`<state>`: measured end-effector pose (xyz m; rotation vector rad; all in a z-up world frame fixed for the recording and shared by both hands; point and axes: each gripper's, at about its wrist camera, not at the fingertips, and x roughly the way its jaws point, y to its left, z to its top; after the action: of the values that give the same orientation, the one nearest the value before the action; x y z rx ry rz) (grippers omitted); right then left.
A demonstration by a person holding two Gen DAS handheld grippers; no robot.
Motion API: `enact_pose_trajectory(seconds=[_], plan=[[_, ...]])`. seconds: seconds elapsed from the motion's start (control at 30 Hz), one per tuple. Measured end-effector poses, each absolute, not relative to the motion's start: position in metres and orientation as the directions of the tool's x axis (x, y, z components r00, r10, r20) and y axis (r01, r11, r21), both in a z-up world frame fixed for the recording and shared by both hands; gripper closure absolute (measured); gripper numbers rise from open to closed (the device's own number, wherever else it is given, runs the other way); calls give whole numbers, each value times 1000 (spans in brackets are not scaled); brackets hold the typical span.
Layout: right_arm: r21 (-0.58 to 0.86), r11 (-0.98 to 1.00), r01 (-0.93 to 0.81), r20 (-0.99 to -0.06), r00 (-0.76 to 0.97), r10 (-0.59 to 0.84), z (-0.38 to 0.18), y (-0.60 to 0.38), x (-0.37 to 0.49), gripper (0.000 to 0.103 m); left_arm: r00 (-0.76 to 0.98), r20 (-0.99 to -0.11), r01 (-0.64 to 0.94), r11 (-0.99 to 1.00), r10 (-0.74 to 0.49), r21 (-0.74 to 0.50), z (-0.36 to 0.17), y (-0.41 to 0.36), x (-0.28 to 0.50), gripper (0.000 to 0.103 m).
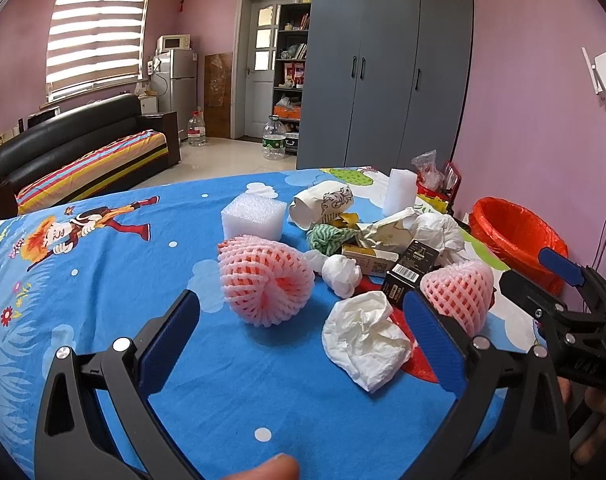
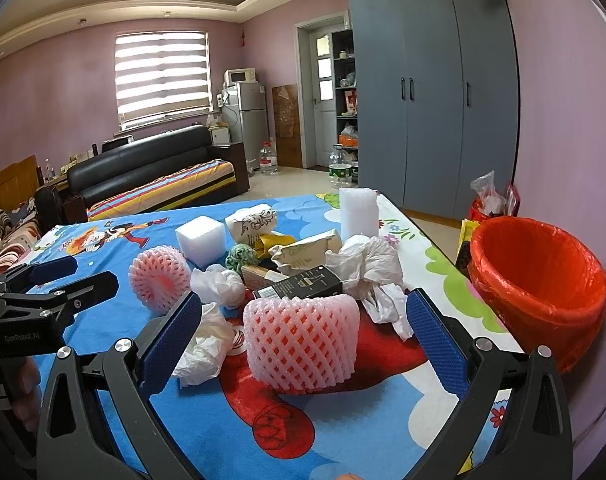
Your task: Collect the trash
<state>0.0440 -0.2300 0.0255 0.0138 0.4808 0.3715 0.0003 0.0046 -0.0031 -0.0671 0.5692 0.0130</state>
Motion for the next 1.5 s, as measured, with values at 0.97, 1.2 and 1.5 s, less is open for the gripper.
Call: enact_pose_trajectory(seconds=[0.97,1.2,1.5], plan=[[101,913,-395,-634,682,365,-16,-209,93,27,714,-694,-109,963,-98,-247,-41,54,86,21],[126,890,-439,-641,648,411,-20,-201,89,50,680,-723,-112,958,-120,-265,-60,58,102,50],[204,876,-437,-575,670,469,17,-219,88,54,758,-650,-146,959,-50,-244,-22,69,80,60]])
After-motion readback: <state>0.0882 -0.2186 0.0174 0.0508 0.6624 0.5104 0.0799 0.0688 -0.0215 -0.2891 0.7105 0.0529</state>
